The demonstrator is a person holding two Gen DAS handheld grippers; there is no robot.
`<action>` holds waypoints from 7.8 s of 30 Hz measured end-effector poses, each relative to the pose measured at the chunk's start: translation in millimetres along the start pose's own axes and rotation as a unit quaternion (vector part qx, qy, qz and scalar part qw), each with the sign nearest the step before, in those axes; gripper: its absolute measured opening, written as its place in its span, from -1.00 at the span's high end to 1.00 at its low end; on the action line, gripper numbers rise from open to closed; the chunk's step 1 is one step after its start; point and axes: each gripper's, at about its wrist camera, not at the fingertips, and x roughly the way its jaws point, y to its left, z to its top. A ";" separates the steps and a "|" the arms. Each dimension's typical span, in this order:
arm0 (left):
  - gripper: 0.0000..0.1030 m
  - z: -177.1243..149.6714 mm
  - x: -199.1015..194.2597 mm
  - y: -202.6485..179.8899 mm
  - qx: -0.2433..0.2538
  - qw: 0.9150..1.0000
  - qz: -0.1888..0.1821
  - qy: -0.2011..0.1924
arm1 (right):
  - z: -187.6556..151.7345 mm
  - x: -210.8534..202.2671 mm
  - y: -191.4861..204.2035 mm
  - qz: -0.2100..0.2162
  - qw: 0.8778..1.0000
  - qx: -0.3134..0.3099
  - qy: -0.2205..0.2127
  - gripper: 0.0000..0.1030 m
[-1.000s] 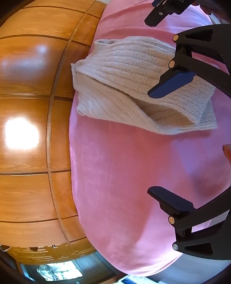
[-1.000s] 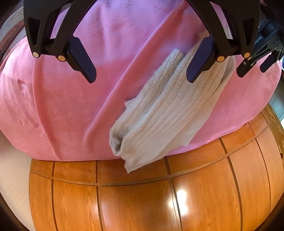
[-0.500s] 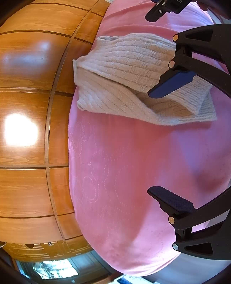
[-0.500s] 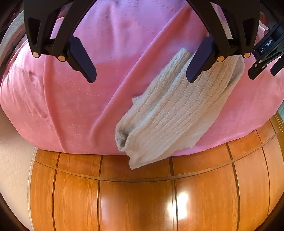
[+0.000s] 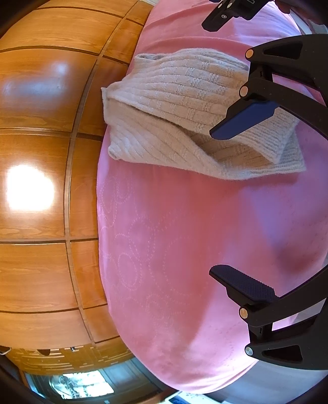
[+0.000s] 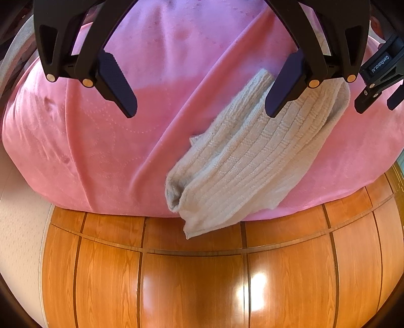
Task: Fold small clothes
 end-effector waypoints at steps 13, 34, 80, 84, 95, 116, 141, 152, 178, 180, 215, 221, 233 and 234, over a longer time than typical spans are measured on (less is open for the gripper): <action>-0.91 1.0 4.6 6.9 -0.004 1.000 -0.001 0.009 | -1.5 4.8 1.0 -0.002 1.000 -0.006 0.006 -0.96; -0.37 1.5 62.8 12.1 0.019 0.994 -0.071 0.079 | -11.0 47.8 3.6 0.220 0.968 0.050 0.108 0.21; -0.21 107.3 144.8 39.2 -0.088 0.964 -0.220 0.120 | 39.0 100.5 -101.9 0.285 0.939 0.086 0.169 0.03; -0.21 64.1 153.9 8.0 -0.123 0.933 -0.292 0.169 | 5.9 114.9 -56.0 0.333 0.911 0.120 0.210 0.17; 0.92 73.6 118.9 -6.7 -0.107 0.931 -0.321 0.137 | 46.0 46.3 -52.5 0.296 0.949 0.047 0.098 0.90; 0.91 24.5 29.3 72.4 -0.061 0.957 -0.205 0.196 | 2.3 -27.0 -174.5 0.135 0.983 0.049 0.112 0.87; 0.98 52.7 -22.9 88.7 -0.083 0.932 -0.336 0.110 | 56.0 -55.4 -173.6 0.139 0.989 -0.024 0.049 0.86; 0.70 20.9 43.9 97.1 -0.086 0.972 -0.140 0.168 | 13.3 24.6 -168.1 0.017 0.991 -0.042 0.123 0.03; 0.05 179.7 259.3 234.5 -0.180 0.977 0.046 0.108 | 92.4 161.8 43.4 0.246 0.953 -0.116 0.136 0.71; 0.97 183.0 264.1 230.0 -0.169 0.979 0.018 0.110 | 91.3 174.7 57.1 0.254 0.945 -0.140 0.149 0.80; 1.00 141.9 90.6 341.0 -0.214 0.961 0.073 0.156 | 101.6 210.5 139.9 0.271 0.908 -0.287 0.142 0.75; 1.00 131.7 35.3 338.1 -0.248 0.963 -0.003 0.106 | 145.2 217.2 181.9 0.293 0.920 -0.243 0.089 0.76; 1.00 111.1 86.3 380.7 -0.340 0.916 0.018 0.210 | 196.3 222.7 179.2 0.248 0.954 -0.162 0.036 0.59; 1.00 114.1 95.8 383.4 -0.344 0.914 0.020 0.216 | 190.3 214.9 179.7 0.263 0.947 -0.179 0.041 0.59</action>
